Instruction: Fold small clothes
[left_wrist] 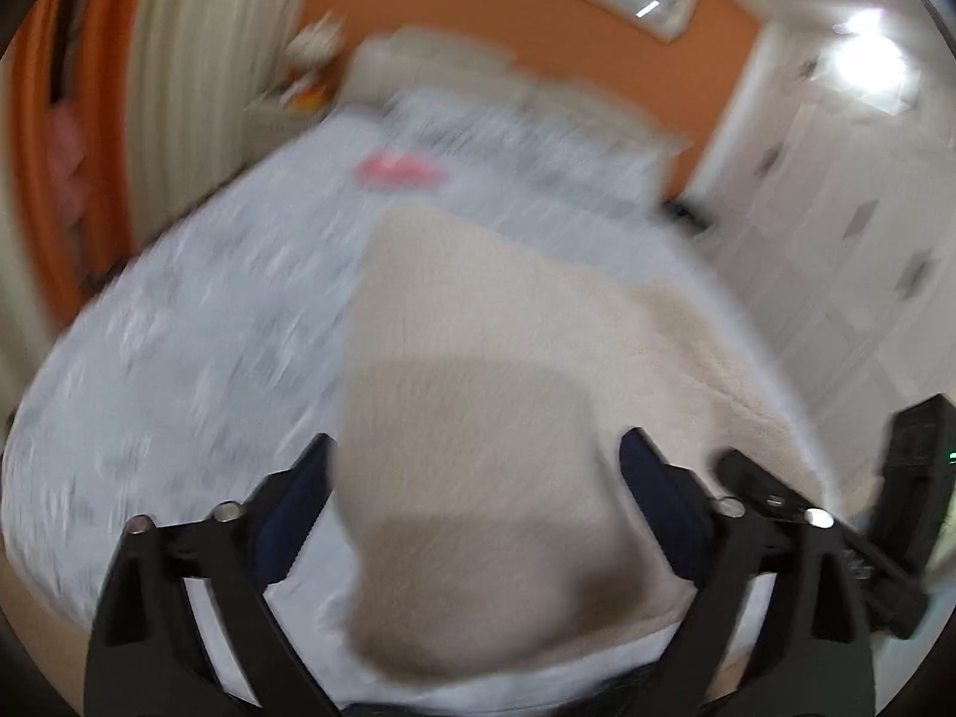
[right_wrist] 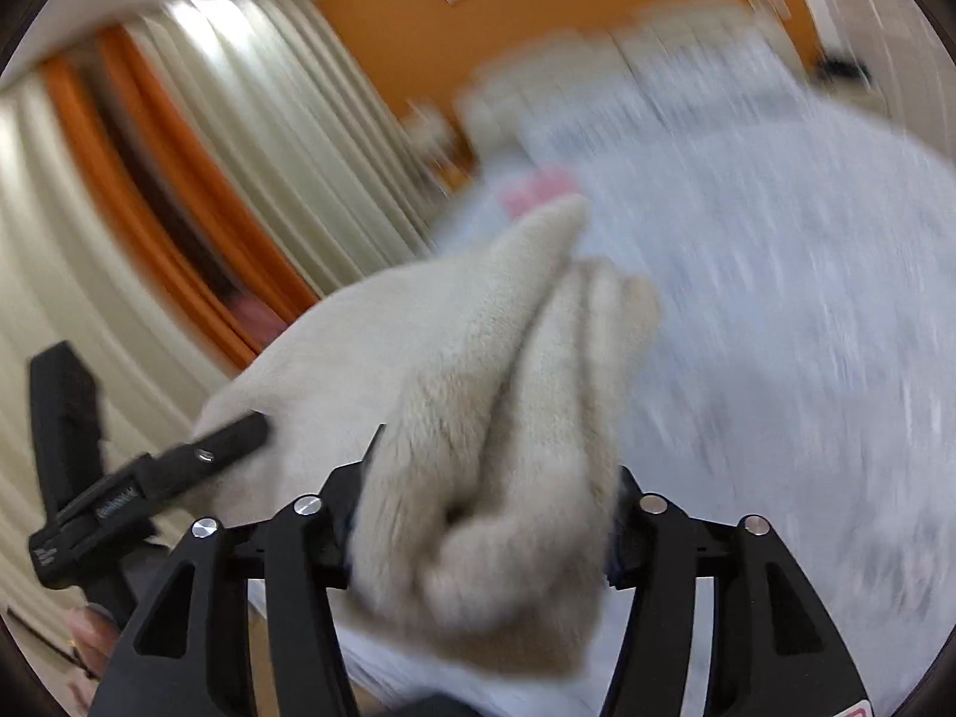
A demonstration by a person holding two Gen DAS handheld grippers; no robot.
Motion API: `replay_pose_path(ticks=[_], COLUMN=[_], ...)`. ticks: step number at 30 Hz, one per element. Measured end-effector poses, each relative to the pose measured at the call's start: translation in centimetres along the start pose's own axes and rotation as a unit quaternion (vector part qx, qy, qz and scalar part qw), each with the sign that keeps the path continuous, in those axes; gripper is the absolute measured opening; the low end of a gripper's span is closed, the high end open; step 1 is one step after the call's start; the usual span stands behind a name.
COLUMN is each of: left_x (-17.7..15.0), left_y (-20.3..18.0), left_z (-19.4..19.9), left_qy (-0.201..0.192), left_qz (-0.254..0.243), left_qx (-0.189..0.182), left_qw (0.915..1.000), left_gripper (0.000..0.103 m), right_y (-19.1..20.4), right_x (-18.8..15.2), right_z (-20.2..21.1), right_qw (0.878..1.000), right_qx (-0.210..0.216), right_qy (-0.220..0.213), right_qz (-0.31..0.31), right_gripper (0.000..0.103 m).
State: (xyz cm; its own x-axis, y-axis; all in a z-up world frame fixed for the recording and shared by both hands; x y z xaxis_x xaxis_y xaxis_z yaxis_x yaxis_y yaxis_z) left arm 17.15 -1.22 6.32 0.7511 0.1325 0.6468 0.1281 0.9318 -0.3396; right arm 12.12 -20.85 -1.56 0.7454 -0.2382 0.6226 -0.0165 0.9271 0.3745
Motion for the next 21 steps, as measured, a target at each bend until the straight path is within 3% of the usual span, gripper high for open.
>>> replay_pose_path(ticks=[1,2,3,5,8,9,10,15,18,19,21], left_x=[-2.2,-5.6,-7.1,-9.8,-9.4,-9.0,-8.6,-8.2,-10.3,-10.9,-11.4], left_y=[1.8,4.4,5.5,8.2,9.1,9.1,8.9,7.5,8.1,8.0,7.7], left_z=[-2.5,-5.3,-6.3,-7.0,-6.6,-6.7,-7.0,-11.4,-14.7,-15.4,-16.3], left_qy=[0.027,0.074,0.094,0.108,0.097,0.095,0.094,0.136,0.190,0.201,0.222], left_qz=[0.005,0.024,0.039,0.090,0.121,0.121,0.117,0.094,0.118,0.133,0.161], left_qx=[0.020,0.043,0.045,0.037,0.024,0.023,0.025,0.031,0.031,0.012,-0.039], left_qw=[0.9994,0.9960,0.9938,0.9894,0.9877,0.9878,0.9883,0.9857,0.9742,0.9703,0.9609], left_gripper=[0.092,0.085,0.077,0.078,0.081,0.086,0.088,0.093,0.093,0.091,0.064], right_y=[-1.4,-3.3,-3.9,-4.9,-5.4,-5.5,-5.7,-7.6,-8.4,-8.4,-8.1], right_x=[-2.1,-5.1,-6.2,-7.5,-5.9,-5.1,-4.5,-4.6,-6.2,-6.7,-6.5], right_z=[-1.5,-2.8,-2.9,-2.6,-2.7,-3.0,-3.5,-8.9,-11.8,-12.5,-12.5], right_qw=[0.999,0.997,0.997,0.996,0.995,0.995,0.994,0.988,0.982,0.979,0.979], right_qx=[-0.017,-0.026,-0.025,-0.022,-0.020,-0.019,-0.016,-0.033,-0.024,-0.002,0.022], right_qy=[0.027,0.056,0.063,0.063,0.057,0.055,0.053,0.105,0.136,0.137,0.128], right_qz=[-0.013,-0.034,-0.044,-0.065,-0.077,-0.083,-0.089,-0.108,-0.132,-0.148,-0.156], right_gripper=[0.056,0.057,0.057,0.057,0.064,0.075,0.079,0.080,0.080,0.073,0.049])
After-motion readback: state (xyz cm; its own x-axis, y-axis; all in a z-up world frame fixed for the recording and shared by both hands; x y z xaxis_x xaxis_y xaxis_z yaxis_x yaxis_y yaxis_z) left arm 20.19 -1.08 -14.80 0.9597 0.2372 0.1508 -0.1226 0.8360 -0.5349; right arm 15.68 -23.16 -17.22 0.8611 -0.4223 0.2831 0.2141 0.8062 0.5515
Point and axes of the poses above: each gripper's, at about its wrist camera, not at the fingertips, and z roughly against the way its jaws point, y to its left, x to its top, the point moved 8 cm from there along -z, roughly the way its jaws point, and after that the axes turned 6 degrees about z, right-handed, at the moved point
